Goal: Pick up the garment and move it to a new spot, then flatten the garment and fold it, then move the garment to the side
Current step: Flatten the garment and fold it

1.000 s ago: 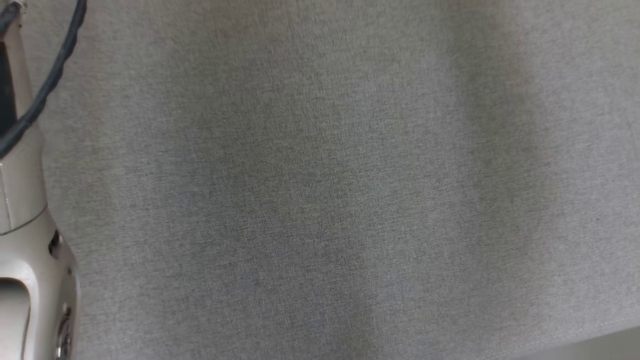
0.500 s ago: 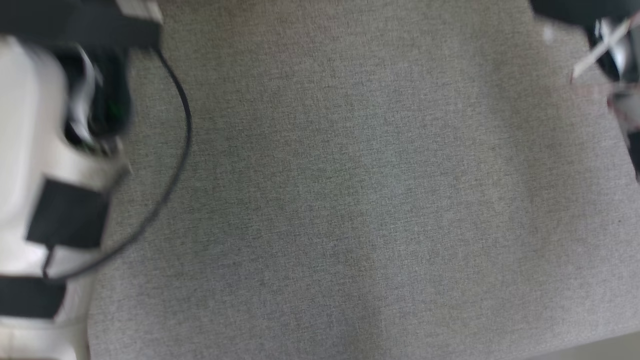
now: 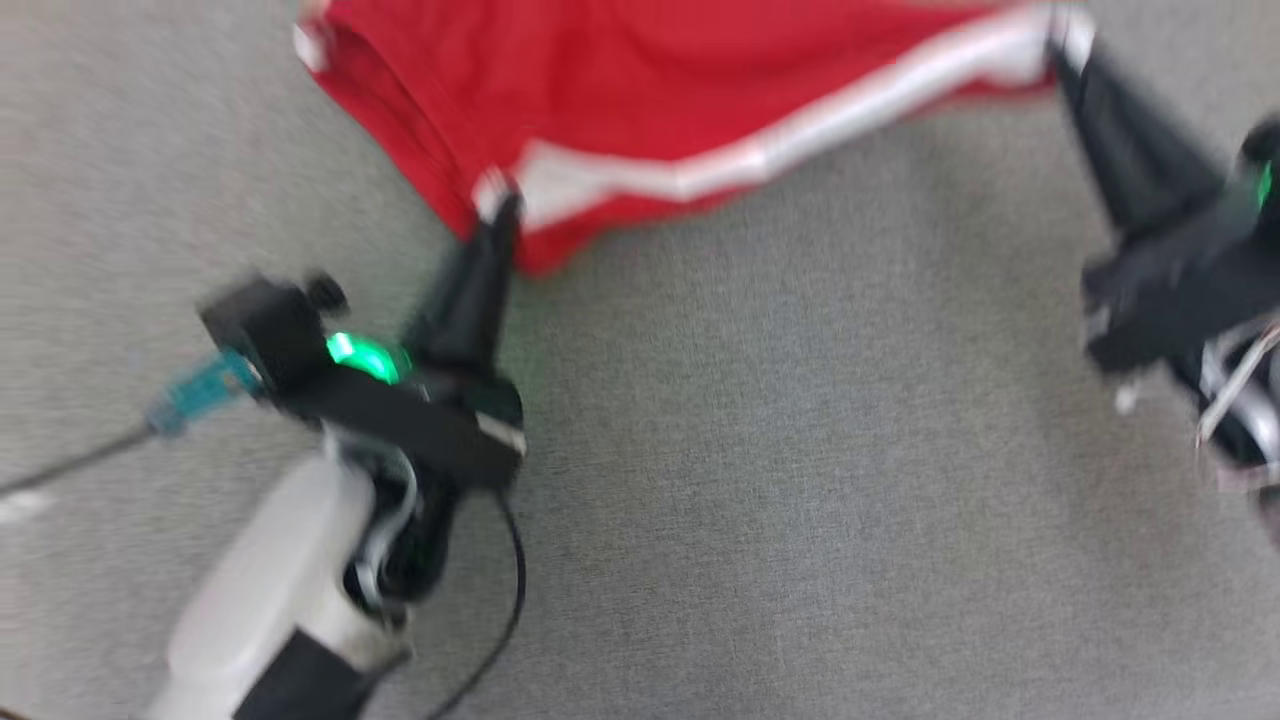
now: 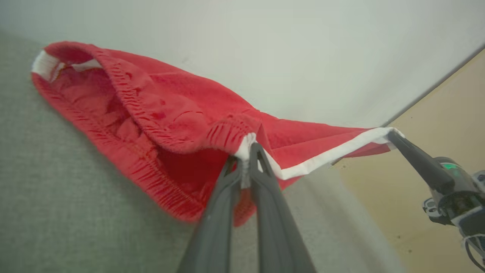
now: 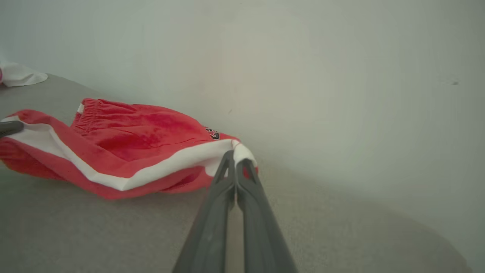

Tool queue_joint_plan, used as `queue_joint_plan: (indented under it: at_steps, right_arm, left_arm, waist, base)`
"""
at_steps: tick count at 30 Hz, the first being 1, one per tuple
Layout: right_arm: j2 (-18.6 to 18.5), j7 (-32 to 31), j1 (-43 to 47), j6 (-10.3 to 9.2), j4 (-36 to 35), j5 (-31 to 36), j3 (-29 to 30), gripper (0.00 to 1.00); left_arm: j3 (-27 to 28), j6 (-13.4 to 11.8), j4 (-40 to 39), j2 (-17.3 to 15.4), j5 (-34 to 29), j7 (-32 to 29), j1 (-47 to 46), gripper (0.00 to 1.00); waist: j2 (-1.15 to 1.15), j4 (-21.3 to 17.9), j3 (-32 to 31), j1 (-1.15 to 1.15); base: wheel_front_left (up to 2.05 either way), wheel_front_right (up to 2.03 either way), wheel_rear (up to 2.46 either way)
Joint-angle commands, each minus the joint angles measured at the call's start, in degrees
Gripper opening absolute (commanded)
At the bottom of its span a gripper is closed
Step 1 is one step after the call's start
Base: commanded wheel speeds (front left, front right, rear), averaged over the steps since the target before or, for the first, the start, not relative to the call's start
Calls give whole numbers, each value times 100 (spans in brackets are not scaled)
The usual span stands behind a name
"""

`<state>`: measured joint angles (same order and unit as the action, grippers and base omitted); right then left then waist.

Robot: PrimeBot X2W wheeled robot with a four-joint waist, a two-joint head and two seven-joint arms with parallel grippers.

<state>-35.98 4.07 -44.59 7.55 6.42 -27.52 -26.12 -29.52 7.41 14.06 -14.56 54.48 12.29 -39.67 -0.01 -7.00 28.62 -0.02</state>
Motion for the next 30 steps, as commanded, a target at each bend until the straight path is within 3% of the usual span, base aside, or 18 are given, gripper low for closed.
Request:
queue_joint_plan:
  at_steps: [1, 8, 17, 25, 30]
  right_arm:
    - [-50, -109, 210, -13, -89, -102, 33, 0]
    - [-69, -1066, 1717, -13, -754, -451, 380, 0]
    - [-107, -2439, 3467, -13, -1316, -1100, 876, 0]
    - [140, -3920, 4771, -13, -1936, -1415, 1481, 0]
    - [489, -4534, 5477, -13, -2289, -1369, 2042, 0]
  left_arm:
    - [-47, 11, 3, -49, 75, -2, 159, 0]
    - [-564, 11, 203, -276, 593, -43, 886, 0]
    - [-689, 12, 3, -425, 1288, 233, 2134, 0]
    - [-999, 12, -295, -673, 1542, 276, 3032, 0]
    - [-1164, 12, -405, -832, 1629, 284, 3406, 0]
  waist:
    - [1, 231, -525, 2]
    - [1, 212, -1304, 2]
    - [1, 181, -2191, 2]
    - [1, 242, -2623, 2]
    - [1, 327, -2655, 2]
  base:
    - [0, 0, 0]
    - [0, 0, 0]
    - [0, 0, 0]
    - [0, 0, 0]
    - [0, 0, 0]
